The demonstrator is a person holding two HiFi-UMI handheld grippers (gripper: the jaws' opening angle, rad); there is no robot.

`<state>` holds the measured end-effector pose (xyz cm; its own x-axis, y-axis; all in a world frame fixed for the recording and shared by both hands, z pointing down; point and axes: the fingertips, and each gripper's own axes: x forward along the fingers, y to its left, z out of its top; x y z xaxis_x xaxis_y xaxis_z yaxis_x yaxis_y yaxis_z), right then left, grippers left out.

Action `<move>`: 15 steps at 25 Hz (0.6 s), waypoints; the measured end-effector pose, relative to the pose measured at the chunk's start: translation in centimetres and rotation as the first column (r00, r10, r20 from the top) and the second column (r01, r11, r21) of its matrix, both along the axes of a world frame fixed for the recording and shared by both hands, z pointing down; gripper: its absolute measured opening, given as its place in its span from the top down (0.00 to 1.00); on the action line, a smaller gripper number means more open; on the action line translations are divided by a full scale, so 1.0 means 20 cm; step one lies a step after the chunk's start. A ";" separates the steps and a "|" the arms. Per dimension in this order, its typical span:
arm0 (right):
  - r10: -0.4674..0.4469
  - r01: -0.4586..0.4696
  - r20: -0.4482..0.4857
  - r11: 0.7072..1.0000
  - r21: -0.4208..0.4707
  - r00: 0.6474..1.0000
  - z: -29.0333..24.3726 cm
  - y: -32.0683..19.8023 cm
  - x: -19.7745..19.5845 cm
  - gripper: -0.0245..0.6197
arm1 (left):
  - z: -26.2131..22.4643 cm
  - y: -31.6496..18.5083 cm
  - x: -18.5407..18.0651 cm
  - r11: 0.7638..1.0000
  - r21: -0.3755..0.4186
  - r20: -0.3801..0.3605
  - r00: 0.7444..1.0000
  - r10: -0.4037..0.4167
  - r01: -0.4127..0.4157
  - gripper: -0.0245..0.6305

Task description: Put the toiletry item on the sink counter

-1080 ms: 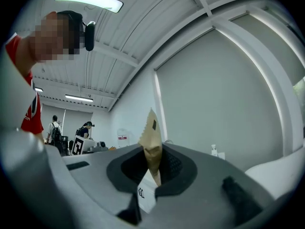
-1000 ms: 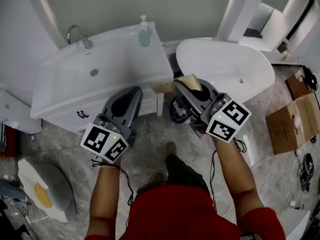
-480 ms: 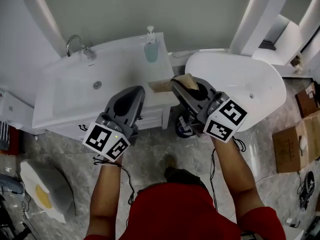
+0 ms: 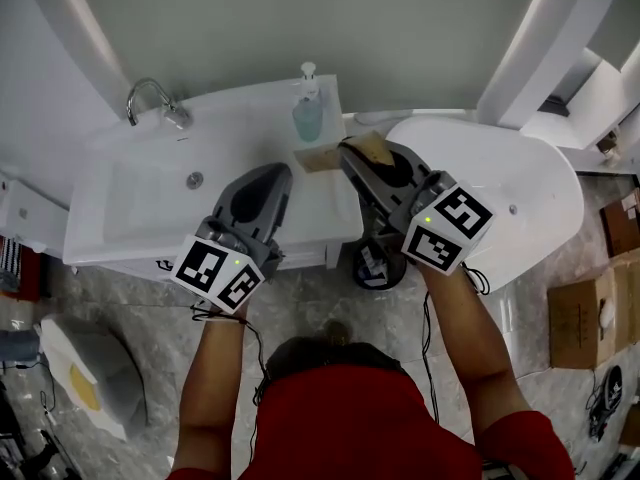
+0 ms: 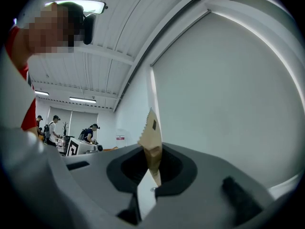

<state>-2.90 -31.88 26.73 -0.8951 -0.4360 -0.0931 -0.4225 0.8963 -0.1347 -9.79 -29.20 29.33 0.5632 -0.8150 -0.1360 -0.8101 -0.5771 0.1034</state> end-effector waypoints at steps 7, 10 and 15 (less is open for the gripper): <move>0.033 -0.033 -0.010 0.999 -0.012 0.999 0.06 -0.19 -0.07 0.89 | 0.04 -0.19 -0.09 1.000 0.002 0.003 1.000 0.003 -0.003 0.94; 0.057 -0.057 -0.016 0.998 -0.016 0.998 0.09 -0.30 -0.11 0.89 | 0.06 -0.30 -0.13 1.000 0.004 0.003 1.000 0.015 -0.015 0.94; 0.102 -0.103 -0.041 0.995 -0.014 0.994 0.12 -0.48 -0.17 0.89 | 0.09 -0.48 -0.16 0.998 0.014 0.016 0.998 0.058 -0.058 0.94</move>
<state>-6.24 -41.51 29.05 -0.8487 -0.5265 -0.0502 -0.5172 0.8460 -0.1298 -13.03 -38.75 31.23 0.6119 -0.7787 -0.1386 -0.7765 -0.6248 0.0820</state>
